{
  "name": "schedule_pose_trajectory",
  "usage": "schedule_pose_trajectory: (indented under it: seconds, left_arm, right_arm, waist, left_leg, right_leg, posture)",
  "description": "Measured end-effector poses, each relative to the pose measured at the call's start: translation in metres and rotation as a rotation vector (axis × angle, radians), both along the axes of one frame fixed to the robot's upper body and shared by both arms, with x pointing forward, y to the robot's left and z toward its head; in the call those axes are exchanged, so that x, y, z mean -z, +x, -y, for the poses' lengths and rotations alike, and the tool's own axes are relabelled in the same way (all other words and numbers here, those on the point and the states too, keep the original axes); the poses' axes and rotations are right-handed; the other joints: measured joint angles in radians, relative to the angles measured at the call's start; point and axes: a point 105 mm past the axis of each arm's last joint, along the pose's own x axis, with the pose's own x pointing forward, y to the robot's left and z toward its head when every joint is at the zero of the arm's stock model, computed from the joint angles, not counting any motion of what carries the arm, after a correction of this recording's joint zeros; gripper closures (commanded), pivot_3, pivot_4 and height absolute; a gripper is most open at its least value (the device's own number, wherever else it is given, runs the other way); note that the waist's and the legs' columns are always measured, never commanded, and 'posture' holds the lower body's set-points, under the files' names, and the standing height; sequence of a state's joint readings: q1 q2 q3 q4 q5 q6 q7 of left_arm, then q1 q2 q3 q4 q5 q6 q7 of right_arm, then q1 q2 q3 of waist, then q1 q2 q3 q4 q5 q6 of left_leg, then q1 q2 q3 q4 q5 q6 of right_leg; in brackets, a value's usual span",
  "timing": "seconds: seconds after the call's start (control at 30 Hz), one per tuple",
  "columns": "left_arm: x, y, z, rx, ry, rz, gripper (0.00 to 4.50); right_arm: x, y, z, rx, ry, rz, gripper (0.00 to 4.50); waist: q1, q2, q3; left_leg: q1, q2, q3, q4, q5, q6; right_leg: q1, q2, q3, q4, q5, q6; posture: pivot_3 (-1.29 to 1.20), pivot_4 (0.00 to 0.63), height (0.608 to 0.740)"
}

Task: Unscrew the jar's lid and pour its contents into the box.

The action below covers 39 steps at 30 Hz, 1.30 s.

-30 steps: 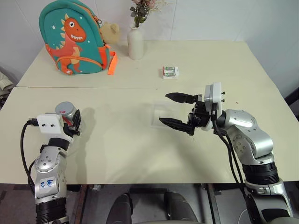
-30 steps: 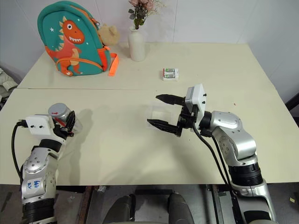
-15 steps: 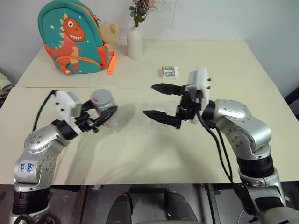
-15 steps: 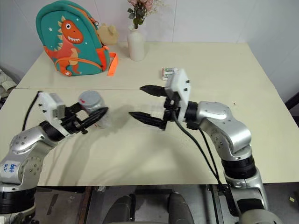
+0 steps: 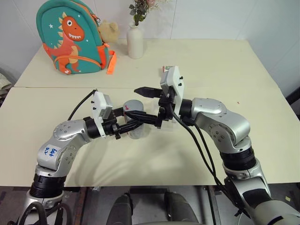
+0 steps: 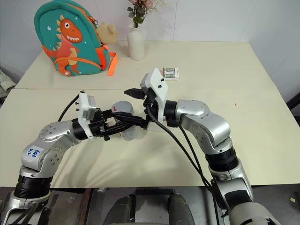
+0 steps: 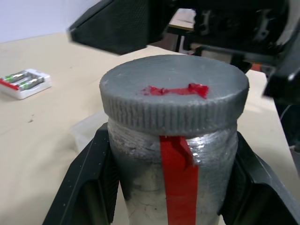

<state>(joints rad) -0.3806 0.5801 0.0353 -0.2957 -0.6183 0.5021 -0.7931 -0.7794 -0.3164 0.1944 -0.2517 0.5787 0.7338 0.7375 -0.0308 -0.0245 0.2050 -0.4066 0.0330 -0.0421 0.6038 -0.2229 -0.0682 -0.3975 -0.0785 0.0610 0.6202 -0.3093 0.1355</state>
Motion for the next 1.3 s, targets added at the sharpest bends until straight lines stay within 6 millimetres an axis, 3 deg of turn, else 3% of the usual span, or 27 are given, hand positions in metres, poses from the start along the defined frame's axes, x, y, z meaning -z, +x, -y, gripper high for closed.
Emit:
schedule_pose_trajectory:
  seconds: [0.17, 0.27, 0.4, 0.73, 1.0, 1.1, 1.3]
  left_arm:
    - [0.001, -0.001, 0.002, 0.009, -0.003, -0.002, 2.24]
    - [0.002, 0.0, 0.002, 0.006, 0.002, 0.0, 2.24]
    - [0.002, -0.001, 0.003, 0.009, 0.002, 0.001, 2.24]
    - [0.002, -0.003, 0.003, 0.053, 0.01, 0.024, 2.24]
    - [-0.011, -0.017, 0.013, 0.295, 0.014, 0.147, 2.24]
    - [-0.008, -0.02, 0.018, 0.359, 0.01, 0.148, 2.24]
    - [-0.007, -0.018, 0.021, 0.375, 0.001, 0.164, 2.24]
  right_arm:
    - [0.002, -0.003, -0.003, -0.026, -0.008, -0.008, 0.0]
    - [0.002, -0.004, -0.004, -0.037, -0.009, -0.009, 0.63]
    - [0.003, -0.004, -0.003, -0.042, -0.006, -0.015, 1.96]
    - [0.003, -0.005, 0.0, -0.085, -0.014, -0.02, 1.97]
    - [-0.015, -0.022, 0.011, -0.386, -0.074, 0.089, 1.97]
    - [-0.013, -0.024, 0.013, -0.469, -0.086, 0.099, 1.97]
    - [-0.012, -0.022, 0.015, -0.512, -0.112, 0.119, 1.97]
  waist:
    - [0.0, 0.0, 0.0]
    - [0.0, 0.0, 0.0]
    - [0.001, 0.0, 0.0]
    - [0.001, 0.0, 0.0]
    - [0.0, 0.0, 0.0]
    - [-0.001, 0.0, 0.0]
    - [0.0, 0.0, 0.0]
  left_leg:
    - [0.0, 0.0, 0.0, 0.0, 0.0, 0.0]
    - [0.0, 0.0, 0.0, 0.0, 0.0, 0.0]
    - [0.0, 0.0, 0.0, 0.0, 0.0, 0.0]
    - [0.0, 0.0, 0.0, 0.0, 0.0, 0.0]
    - [0.0, 0.0, 0.0, 0.0, 0.0, 0.0]
    - [0.0, 0.0, 0.0, 0.0, 0.0, 0.0]
    - [0.0, 0.0, 0.0, 0.001, 0.0, 0.0]
  right_leg:
    - [0.0, 0.0, 0.0, 0.0, 0.0, 0.0]
    - [0.0, 0.0, 0.0, 0.001, 0.0, 0.0]
    - [0.0, 0.0, 0.0, 0.001, 0.0, 0.0]
    - [0.0, 0.0, 0.0, 0.0, 0.0, 0.0]
    - [0.0, 0.001, -0.001, 0.0, 0.0, 0.001]
    - [0.0, 0.001, 0.0, 0.001, 0.0, 0.001]
    - [0.0, 0.001, 0.0, 0.002, 0.0, 0.002]
  posture:
    - [0.0, 0.15, 0.74]
    - [0.0, 0.15, 0.74]
    - [0.0, 0.15, 0.74]
    - [0.0, 0.15, 0.74]
    - [0.0, 0.15, 0.74]
    - [0.0, 0.15, 0.74]
    - [0.0, 0.15, 0.74]
